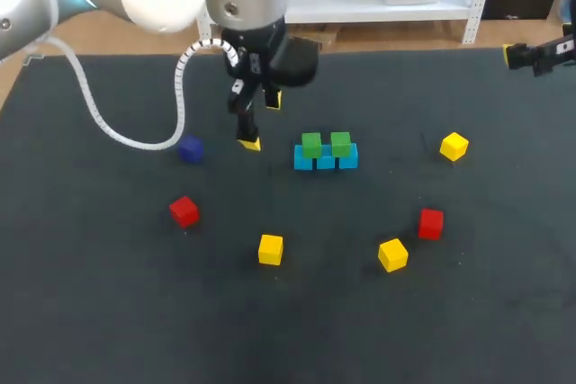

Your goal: Place the blue cubes, place green cubes on the blue cubes, place the yellow cubes on the green cubes, then place the red cubes on the yellow cubes, and place purple cube on the red cubes.

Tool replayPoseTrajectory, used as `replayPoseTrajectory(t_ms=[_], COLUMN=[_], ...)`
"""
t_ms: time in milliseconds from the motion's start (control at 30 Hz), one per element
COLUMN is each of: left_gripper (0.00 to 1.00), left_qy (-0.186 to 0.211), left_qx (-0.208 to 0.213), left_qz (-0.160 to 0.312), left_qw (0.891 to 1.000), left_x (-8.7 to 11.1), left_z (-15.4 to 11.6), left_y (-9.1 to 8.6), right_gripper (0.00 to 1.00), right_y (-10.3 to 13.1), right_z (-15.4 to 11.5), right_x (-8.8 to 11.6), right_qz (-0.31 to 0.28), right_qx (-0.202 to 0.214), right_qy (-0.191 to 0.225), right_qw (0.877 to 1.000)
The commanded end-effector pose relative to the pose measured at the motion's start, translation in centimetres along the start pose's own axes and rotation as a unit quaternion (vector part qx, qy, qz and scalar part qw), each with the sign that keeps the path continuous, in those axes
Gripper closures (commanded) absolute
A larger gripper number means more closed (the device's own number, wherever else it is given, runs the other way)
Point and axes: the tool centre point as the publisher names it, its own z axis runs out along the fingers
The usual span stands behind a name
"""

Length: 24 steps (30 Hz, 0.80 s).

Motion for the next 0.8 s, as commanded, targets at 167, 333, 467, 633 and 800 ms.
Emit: replayPoseTrajectory(t_ms=[167,333,467,633,800], left_gripper=[0.00,0.00,0.00,0.00,0.00], left_qy=[0.006,0.005,0.007,0.006,0.013], left_qx=[-0.015,-0.015,-0.015,-0.018,-0.010], left_qz=[0.051,0.082,0.095,0.110,0.108], left_qw=[0.999,0.996,0.995,0.994,0.994], left_x=[-1.0,-1.7,-2.0,-2.7,-3.3], left_z=[0.1,0.3,0.7,1.2,1.5], left_y=[-2.0,-2.6,-3.1,-3.6,-4.1], right_gripper=[0.00,0.00,0.00,0.00,0.00], right_y=[-0.1,-0.1,-0.1,-0.1,-0.1], right_z=[0.3,0.3,0.3,0.3,0.3], right_x=[0.3,0.3,0.3,0.3,0.3], right_qz=[0.001,0.001,0.001,0.001,0.001], right_qx=[-0.003,-0.003,-0.003,-0.003,-0.003], right_qy=[-0.021,-0.021,-0.021,-0.021,-0.021], right_qw=[1.000,1.000,1.000,1.000,1.000])
